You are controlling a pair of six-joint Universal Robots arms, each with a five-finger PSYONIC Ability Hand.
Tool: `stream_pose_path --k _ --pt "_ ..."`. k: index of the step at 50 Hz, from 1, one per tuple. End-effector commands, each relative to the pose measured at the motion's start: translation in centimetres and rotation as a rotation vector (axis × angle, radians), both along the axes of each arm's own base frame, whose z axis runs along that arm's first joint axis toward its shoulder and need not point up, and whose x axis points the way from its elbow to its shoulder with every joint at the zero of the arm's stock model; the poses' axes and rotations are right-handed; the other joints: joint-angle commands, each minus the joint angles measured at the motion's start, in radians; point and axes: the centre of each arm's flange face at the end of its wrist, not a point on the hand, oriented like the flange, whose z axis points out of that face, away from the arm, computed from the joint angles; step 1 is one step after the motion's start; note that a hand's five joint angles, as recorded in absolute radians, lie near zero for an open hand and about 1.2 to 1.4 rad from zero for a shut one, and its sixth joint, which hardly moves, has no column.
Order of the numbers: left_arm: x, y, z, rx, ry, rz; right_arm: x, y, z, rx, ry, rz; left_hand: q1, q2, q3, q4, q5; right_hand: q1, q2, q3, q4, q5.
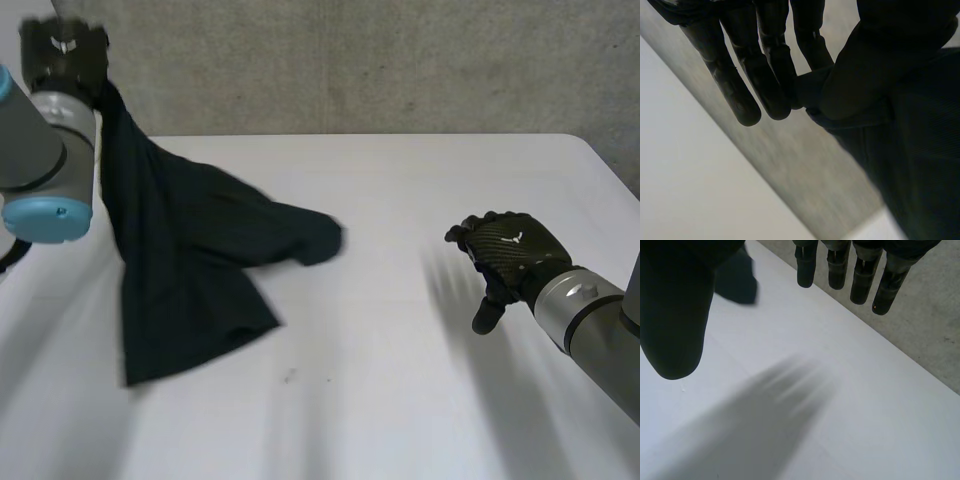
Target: Fold the shorts.
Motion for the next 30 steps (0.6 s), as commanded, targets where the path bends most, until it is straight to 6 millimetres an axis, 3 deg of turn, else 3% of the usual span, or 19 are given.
stream_pose_path --k 1,2,5,6,10,13,17,19,20,21,24,27,28,30 --pt "-8.2 4.5 1.4 -0.089 0.021 -0.311 -0.4 -0.4 0.2 -0.015 -0.007 -0.026 0.285 0.215 0.211 0.192 0.252 -0.004 -0.04 -0.032 -0.059 -0.049" --pt "-10.3 6.1 0.9 -0.074 0.027 -0.403 -0.4 -0.4 0.3 -0.017 -0.011 -0.03 0.285 0.215 0.211 0.192 0.252 -0.004 -0.04 -0.032 -0.059 -0.049" --pt "-13.4 8.7 -0.4 -0.03 0.03 -0.556 -0.7 -0.6 0.8 -0.023 -0.055 -0.07 0.285 0.215 0.211 0.192 0.252 -0.004 -0.04 -0.032 -0.059 -0.049" --pt "-15.4 10.3 -2.1 0.015 0.024 -0.655 -0.8 -0.6 0.8 -0.02 -0.067 -0.086 0.285 0.215 0.211 0.192 0.252 -0.004 -0.04 -0.032 -0.059 -0.049" --pt "-19.4 14.2 -7.0 0.132 -0.023 -0.855 -1.9 -1.4 1.5 -0.028 -0.109 -0.168 0.285 0.215 0.211 0.192 0.252 -0.004 -0.04 -0.032 -0.059 -0.049" --pt "-21.3 16.9 -10.3 0.216 -0.059 -0.941 -3.2 -2.2 2.0 -0.048 -0.117 -0.224 0.285 0.215 0.211 0.192 0.252 -0.004 -0.04 -0.032 -0.059 -0.049" --pt "-22.4 19.1 -13.8 0.315 -0.097 -0.988 -4.2 -2.8 2.4 -0.061 -0.123 -0.258 0.285 0.215 0.211 0.192 0.252 -0.004 -0.04 -0.032 -0.059 -0.049" --pt "-22.6 19.8 -14.7 0.345 -0.111 -1.001 -4.4 -2.9 2.4 -0.063 -0.123 -0.264 0.285 0.215 0.211 0.192 0.252 -0.004 -0.04 -0.032 -0.059 -0.049" --pt "-22.7 20.3 -15.0 0.36 -0.121 -1.01 -4.5 -3.0 2.3 -0.059 -0.123 -0.262 0.285 0.215 0.211 0.192 0.252 -0.004 -0.04 -0.032 -0.059 -0.049" --pt "-22.8 21.2 -15.5 0.382 -0.14 -1.024 -4.4 -2.9 2.3 -0.061 -0.122 -0.257 -0.101 -0.171 -0.175 -0.195 -0.134 -0.004 -0.04 -0.032 -0.059 -0.049" --pt "-22.8 21.8 -14.9 0.369 -0.173 -1.027 -4.0 -2.8 2.3 -0.06 -0.126 -0.213 -0.594 -0.663 -0.668 -0.687 -0.627 -0.004 -0.04 -0.032 -0.059 -0.049" --pt "-22.5 21.7 -12.9 0.314 -0.188 -1.007 -3.6 -2.6 2.1 -0.052 -0.119 -0.151 -0.738 -0.808 -0.813 -0.832 -0.771 -0.004 -0.04 -0.032 -0.059 -0.049" --pt "-21.9 21.5 -11.1 0.276 -0.188 -0.985 -3.2 -2.3 1.9 -0.049 -0.11 -0.095 -0.818 -0.887 -0.892 -0.911 -0.85 -0.004 -0.04 -0.032 -0.059 -0.049" --pt "-21.1 21.1 -10.2 0.274 -0.186 -0.95 -2.7 -1.9 1.8 -0.053 -0.093 -0.028 -0.818 -0.888 -0.893 -0.912 -0.851 -0.004 -0.04 -0.032 -0.059 -0.049"
